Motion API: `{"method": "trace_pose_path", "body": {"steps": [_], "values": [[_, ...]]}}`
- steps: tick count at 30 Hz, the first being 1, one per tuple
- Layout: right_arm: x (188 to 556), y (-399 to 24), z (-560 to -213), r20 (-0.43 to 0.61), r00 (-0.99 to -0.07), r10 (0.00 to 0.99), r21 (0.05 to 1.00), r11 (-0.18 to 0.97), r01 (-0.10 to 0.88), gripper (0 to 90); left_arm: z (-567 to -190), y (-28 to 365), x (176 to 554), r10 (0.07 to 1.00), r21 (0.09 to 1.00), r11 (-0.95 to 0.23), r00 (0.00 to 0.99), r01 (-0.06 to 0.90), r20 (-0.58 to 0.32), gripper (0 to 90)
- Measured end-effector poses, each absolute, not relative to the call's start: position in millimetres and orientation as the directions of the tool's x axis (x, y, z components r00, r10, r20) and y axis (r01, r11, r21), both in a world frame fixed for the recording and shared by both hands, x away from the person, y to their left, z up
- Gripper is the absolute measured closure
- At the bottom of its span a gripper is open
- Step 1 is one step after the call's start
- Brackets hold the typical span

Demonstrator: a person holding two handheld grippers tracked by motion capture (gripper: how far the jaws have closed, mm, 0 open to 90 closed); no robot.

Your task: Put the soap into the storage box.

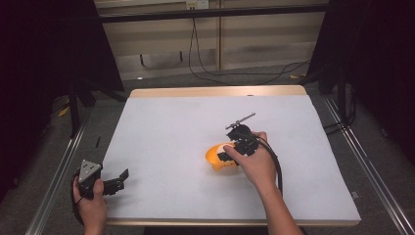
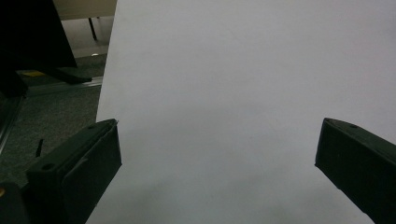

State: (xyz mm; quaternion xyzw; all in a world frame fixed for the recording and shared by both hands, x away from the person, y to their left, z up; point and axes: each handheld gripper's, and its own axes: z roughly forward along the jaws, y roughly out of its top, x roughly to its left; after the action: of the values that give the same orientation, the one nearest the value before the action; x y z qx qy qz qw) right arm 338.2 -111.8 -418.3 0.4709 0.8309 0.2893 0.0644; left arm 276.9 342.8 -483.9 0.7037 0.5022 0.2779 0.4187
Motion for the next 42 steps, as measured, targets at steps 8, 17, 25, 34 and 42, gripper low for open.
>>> {"method": "trace_pose_path", "body": {"steps": [8, 17, 25, 34, 42], "values": [[329.5, -126.8, -414.9, 0.156, -0.549, 0.821, 0.607, 0.358, 0.709, 12.9, -484.1, 341.2, 277.4, 0.940, 0.864, -0.156, 0.341, 0.478, -0.019, 0.1], [309.8, -154.8, -417.4, 0.179, -0.501, 0.847, 0.666, 0.270, 0.695, 8.0, -484.0, 342.0, 276.8, 0.941, 0.870, -0.141, 0.338, 0.473, -0.031, 0.2], [296.7, -181.0, -425.5, 0.174, -0.482, 0.859, 0.670, 0.256, 0.697, 4.3, -484.1, 341.6, 277.1, 0.941, 0.867, -0.144, 0.337, 0.476, -0.029, 0.1], [280.1, -208.6, -431.9, 0.165, -0.460, 0.872, 0.685, 0.234, 0.690, 6.7, -484.0, 341.5, 276.6, 0.941, 0.867, -0.150, 0.337, 0.475, -0.022, 0.1], [270.6, -229.2, -436.1, 0.161, -0.430, 0.888, 0.698, 0.206, 0.686, 6.3, -484.1, 341.0, 276.6, 0.940, 0.867, -0.153, 0.339, 0.475, -0.020, 0.1]]}}
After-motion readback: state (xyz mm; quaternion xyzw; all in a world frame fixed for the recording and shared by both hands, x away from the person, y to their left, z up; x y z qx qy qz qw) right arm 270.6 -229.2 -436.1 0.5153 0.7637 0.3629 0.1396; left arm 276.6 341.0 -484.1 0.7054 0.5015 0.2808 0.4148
